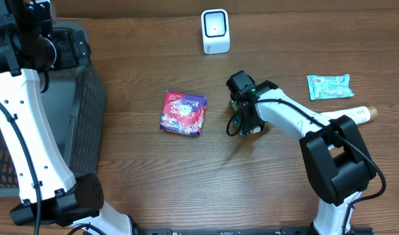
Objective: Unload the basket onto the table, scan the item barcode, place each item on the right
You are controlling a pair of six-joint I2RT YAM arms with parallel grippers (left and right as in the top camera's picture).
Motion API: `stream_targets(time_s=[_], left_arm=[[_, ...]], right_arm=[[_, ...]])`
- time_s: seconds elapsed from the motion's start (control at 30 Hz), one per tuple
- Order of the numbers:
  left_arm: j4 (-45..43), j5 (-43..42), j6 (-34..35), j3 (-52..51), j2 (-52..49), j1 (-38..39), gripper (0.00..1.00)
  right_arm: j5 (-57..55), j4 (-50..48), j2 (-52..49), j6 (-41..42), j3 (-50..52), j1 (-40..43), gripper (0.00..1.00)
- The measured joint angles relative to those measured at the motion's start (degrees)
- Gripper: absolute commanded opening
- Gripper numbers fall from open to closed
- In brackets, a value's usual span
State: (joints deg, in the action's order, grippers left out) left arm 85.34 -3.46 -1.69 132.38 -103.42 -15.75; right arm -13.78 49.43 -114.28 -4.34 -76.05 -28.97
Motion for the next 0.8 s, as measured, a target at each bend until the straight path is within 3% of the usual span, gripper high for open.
stream_targets(time_s=[0.07,0.13,0.5,0.8], left_arm=[[0.0,0.0,0.0,0.0,0.0,0.0,1.00],[0.0,0.0,0.0,0.0,0.0,0.0,0.99],[0.0,0.0,0.0,0.0,0.0,0.0,0.99],[0.0,0.0,0.0,0.0,0.0,0.0,1.00]], right_arm=[[-0.1,-0.4,0.0,1.2,0.1,0.1,0.43],[-0.1,-0.5,-0.1,2.7,0.1,0.5,0.29],[11.3,0.4,0.6,5.5,-1.1,5.0,0.18],[35.3,1.7,0.7,5.9,-5.0,5.2,0.16]])
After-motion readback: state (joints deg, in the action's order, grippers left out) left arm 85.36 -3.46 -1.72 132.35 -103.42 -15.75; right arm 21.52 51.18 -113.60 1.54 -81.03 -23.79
